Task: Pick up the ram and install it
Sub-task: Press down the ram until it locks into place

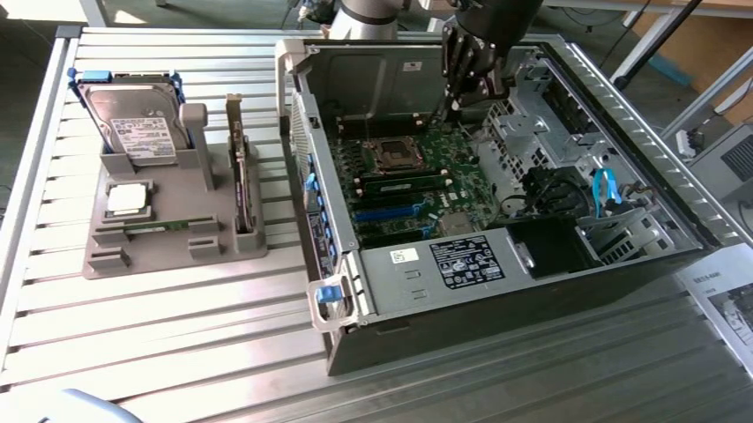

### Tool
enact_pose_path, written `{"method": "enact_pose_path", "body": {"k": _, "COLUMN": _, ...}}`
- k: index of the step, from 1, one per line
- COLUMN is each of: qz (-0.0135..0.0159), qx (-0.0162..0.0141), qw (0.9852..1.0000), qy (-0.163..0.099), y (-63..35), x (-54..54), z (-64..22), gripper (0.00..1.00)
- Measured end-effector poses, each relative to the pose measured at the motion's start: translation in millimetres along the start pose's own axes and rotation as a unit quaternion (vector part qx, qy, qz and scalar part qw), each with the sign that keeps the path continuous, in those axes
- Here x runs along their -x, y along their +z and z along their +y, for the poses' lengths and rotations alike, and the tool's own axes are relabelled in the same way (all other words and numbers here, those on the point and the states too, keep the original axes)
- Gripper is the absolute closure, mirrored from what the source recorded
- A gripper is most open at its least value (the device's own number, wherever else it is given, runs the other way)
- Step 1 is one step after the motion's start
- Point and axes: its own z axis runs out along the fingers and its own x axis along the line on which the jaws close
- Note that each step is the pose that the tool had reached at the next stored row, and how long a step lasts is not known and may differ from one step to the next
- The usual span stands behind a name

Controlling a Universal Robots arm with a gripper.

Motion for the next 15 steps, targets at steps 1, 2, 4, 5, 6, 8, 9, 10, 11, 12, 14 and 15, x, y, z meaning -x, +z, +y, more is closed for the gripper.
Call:
{"method": "enact_pose_path", "body": {"k": 1, "qz": 0.0, "qx": 0.0, "qw": 1.0, "qy": 0.0, "y": 0.0, "x": 0.0, "z": 0.0, "gripper": 0.89}}
{"method": "enact_pose_path", "body": {"k": 2, "qz": 0.0, "qx": 0.0, "qw": 1.0, "qy": 0.0, "y": 0.0, "x": 0.0, "z": 0.0, "gripper": 0.9}}
{"method": "enact_pose_path", "body": {"k": 4, "qz": 0.0, "qx": 0.0, "qw": 1.0, "qy": 0.0, "y": 0.0, "x": 0.0, "z": 0.0, "gripper": 0.9}}
{"method": "enact_pose_path", "body": {"k": 5, "qz": 0.0, "qx": 0.0, "qw": 1.0, "qy": 0.0, "y": 0.0, "x": 0.0, "z": 0.0, "gripper": 0.9}}
{"method": "enact_pose_path", "body": {"k": 6, "qz": 0.0, "qx": 0.0, "qw": 1.0, "qy": 0.0, "y": 0.0, "x": 0.0, "z": 0.0, "gripper": 0.9}}
{"method": "enact_pose_path", "body": {"k": 8, "qz": 0.0, "qx": 0.0, "qw": 1.0, "qy": 0.0, "y": 0.0, "x": 0.0, "z": 0.0, "gripper": 0.9}}
{"method": "enact_pose_path", "body": {"k": 9, "qz": 0.0, "qx": 0.0, "qw": 1.0, "qy": 0.0, "y": 0.0, "x": 0.0, "z": 0.0, "gripper": 0.9}}
{"method": "enact_pose_path", "body": {"k": 10, "qz": 0.0, "qx": 0.0, "qw": 1.0, "qy": 0.0, "y": 0.0, "x": 0.0, "z": 0.0, "gripper": 0.9}}
{"method": "enact_pose_path", "body": {"k": 11, "qz": 0.0, "qx": 0.0, "qw": 1.0, "qy": 0.0, "y": 0.0, "x": 0.0, "z": 0.0, "gripper": 0.9}}
{"method": "enact_pose_path", "body": {"k": 12, "qz": 0.0, "qx": 0.0, "qw": 1.0, "qy": 0.0, "y": 0.0, "x": 0.0, "z": -0.3, "gripper": 0.9}}
{"method": "enact_pose_path", "body": {"k": 14, "qz": 0.0, "qx": 0.0, "qw": 1.0, "qy": 0.0, "y": 0.0, "x": 0.0, "z": -2.4, "gripper": 0.9}}
{"method": "enact_pose_path", "body": {"k": 15, "qz": 0.0001, "qx": 0.0, "qw": 1.0, "qy": 0.0, "y": 0.0, "x": 0.0, "z": -4.5, "gripper": 0.9}}
